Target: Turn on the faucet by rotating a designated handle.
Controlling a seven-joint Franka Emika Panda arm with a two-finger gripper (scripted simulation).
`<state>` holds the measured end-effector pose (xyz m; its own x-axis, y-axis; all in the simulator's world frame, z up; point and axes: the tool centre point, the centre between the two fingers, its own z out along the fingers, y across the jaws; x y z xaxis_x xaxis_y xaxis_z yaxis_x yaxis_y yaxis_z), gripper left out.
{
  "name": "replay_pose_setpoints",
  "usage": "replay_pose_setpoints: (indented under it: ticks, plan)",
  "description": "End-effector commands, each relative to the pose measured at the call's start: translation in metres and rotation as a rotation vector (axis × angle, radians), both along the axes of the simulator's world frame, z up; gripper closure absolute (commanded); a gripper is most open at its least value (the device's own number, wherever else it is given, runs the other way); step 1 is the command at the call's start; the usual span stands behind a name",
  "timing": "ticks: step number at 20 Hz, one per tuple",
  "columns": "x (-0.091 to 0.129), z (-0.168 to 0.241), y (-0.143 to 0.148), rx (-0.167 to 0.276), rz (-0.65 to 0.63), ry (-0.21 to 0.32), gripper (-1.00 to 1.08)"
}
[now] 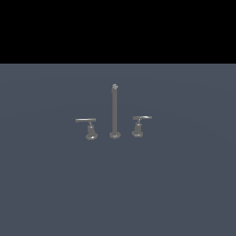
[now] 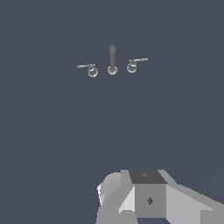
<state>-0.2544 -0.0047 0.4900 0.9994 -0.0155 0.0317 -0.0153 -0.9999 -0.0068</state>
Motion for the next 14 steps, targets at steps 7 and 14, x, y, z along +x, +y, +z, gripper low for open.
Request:
replay_pose_setpoints:
  ticks: [7,14]
  plan:
    - [0.005,-0.006,0.002,0.000,-0.023,0.001,1.08]
    - [0.025,-0.030,0.010,0.002,-0.109,0.002,1.08]
